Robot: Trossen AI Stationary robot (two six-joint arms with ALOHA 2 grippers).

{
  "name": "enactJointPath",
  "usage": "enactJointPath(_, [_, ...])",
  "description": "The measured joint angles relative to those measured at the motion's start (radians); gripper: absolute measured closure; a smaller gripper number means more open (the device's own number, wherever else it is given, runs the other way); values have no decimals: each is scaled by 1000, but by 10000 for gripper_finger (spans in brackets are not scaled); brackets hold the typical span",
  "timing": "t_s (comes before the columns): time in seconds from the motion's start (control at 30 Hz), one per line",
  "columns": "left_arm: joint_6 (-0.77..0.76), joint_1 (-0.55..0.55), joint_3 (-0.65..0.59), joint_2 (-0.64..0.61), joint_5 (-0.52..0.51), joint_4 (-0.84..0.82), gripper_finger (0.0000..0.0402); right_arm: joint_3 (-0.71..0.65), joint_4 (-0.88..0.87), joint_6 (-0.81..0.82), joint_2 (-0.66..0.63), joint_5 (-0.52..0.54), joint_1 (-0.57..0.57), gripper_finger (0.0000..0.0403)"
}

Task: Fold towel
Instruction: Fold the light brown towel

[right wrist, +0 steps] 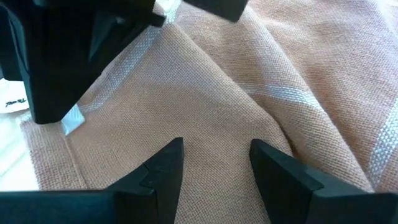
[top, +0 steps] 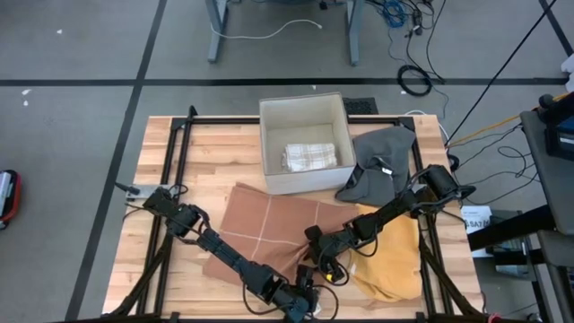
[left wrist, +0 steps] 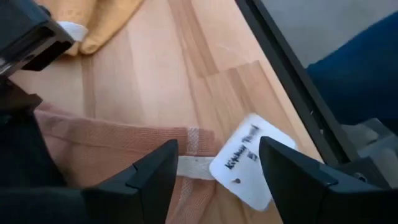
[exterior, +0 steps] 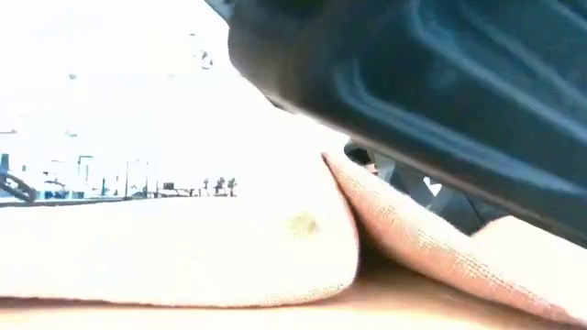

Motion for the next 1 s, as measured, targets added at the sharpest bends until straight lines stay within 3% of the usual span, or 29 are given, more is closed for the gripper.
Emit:
enactJointPath(0.47, [74, -8, 16, -2, -73, -17, 168, -1, 13, 14, 0, -1, -4, 227])
enactJointPath(0.63, [62, -8, 22, -10, -143, -44, 168, -1, 23, 35, 0, 0, -21, 227])
enactJointPath(0.77, [76, 8, 19, -3, -262, -68, 168, -7, 29, 42, 0, 3, -39, 227])
enactJointPath(1.0, [61, 5, 19, -2, -241, -163, 168, -3, 48, 50, -1, 6, -65, 227])
